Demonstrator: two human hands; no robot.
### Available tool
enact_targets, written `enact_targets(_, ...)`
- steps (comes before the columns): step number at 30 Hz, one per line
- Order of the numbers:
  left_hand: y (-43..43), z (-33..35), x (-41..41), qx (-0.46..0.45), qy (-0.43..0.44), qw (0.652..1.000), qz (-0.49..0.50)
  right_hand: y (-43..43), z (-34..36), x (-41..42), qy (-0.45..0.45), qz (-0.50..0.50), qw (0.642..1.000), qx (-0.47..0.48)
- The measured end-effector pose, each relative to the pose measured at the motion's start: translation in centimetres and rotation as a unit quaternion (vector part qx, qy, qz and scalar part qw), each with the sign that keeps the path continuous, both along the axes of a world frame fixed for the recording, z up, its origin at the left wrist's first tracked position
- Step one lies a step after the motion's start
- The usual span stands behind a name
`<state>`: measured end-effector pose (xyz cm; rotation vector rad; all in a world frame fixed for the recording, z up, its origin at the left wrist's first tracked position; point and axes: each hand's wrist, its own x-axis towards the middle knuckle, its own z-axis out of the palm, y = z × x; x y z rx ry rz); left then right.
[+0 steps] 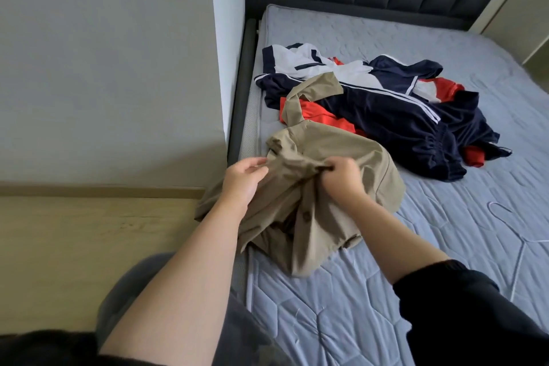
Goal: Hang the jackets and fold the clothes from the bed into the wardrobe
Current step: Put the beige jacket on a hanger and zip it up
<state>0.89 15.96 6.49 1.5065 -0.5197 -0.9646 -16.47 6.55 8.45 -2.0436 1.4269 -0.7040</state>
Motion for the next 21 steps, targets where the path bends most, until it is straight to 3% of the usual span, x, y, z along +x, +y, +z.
enact_targets(2, 0.1, -0.6, 0.5, 0.076, -0.081, 0.994, 0.003, -1.8, 0.7, -1.8, -0.093, -0.190, 0.977, 0.041)
enact_targets(3, 0.2, -0.9, 0.7, 0.135, -0.132, 0.982, -0.020, -2.4, 1.0, -2.8, -0.097, -0.254, 0.960, 0.063)
enact_targets(5, 0.6, -1.7, 0.6, 0.264, -0.249, 0.923, -0.131, -3.3, 0.8, -3.9, -0.013, -0.290, 0.954, 0.074)
enact_targets(8, 1.5, -2.6, -0.4, 0.385, -0.370, 0.816, -0.224, -2.5, 0.4, -2.8, 0.085, -0.167, 0.981, -0.042)
enact_targets(10, 1.7, -2.9, -0.5, 0.431, -0.368, 0.798, -0.205, -1.1, -0.1, -0.9, 0.101, 0.005, 0.986, -0.136)
enact_targets(13, 1.3, -2.6, -0.2, 0.386, -0.344, 0.847, -0.125, 1.3, -1.6, 2.0, 0.196, 0.263, 0.938, -0.107)
enact_targets(15, 0.9, -2.0, 0.1, 0.258, -0.340, 0.902, -0.063, 2.3, -2.9, 3.3, 0.275, 0.312, 0.909, -0.034)
enact_targets(18, 0.7, -0.7, 0.4, 0.062, -0.269, 0.960, 0.047, 1.7, -2.8, 4.4, 0.218, 0.224, 0.950, -0.009)
enact_targets(21, 0.5, -0.5, 0.7, 0.003, -0.200, 0.976, 0.083, -1.1, 0.3, 4.0, 0.028, 0.015, 0.999, 0.021)
